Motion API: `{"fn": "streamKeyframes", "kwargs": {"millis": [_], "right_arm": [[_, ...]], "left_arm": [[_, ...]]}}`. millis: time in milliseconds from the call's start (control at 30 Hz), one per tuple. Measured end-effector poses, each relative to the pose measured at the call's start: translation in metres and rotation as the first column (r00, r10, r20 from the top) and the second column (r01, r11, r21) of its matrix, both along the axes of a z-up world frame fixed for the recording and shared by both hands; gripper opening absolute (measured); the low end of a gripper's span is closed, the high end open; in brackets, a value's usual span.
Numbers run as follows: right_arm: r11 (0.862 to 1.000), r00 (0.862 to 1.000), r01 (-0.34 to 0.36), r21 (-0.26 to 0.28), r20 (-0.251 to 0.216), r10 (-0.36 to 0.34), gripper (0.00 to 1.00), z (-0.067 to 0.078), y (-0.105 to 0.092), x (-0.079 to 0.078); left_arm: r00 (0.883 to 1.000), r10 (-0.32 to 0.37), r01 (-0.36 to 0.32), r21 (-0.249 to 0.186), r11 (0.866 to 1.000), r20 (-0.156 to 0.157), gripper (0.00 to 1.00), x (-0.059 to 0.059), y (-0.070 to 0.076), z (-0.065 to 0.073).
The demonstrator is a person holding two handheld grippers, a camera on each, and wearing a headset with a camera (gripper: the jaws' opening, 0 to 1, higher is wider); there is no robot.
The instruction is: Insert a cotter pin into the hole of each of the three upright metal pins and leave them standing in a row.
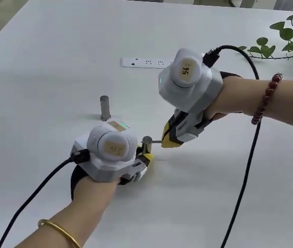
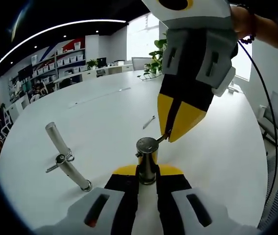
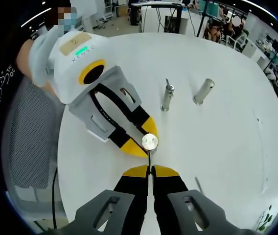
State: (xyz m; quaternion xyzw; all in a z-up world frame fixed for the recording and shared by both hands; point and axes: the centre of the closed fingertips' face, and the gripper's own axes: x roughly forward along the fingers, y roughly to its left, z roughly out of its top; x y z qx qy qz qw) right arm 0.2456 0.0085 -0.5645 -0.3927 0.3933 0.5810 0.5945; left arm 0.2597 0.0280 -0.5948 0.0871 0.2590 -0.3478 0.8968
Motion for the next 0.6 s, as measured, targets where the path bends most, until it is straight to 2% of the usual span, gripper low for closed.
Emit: {"fn": "streamKeyframes", "kwargs": {"millis": [300, 600], "right_arm": [[1.000, 1.000, -0.001, 0.023, -0.003, 0.001, 0.00, 0.000, 0.008, -0.001], [0.996, 0.999, 0.050, 0.075, -0.025, -0.048, 0.00, 0.002, 0.016, -0.003]], "left_arm": [[1.000, 0.016, -0.016, -0.002, 1.000, 0.001, 0.10, 0.000, 0.001, 0.000], [0.999, 0.033, -0.033, -0.007, 0.999, 0.001, 0.10, 0.000, 0.001, 0.000]]}}
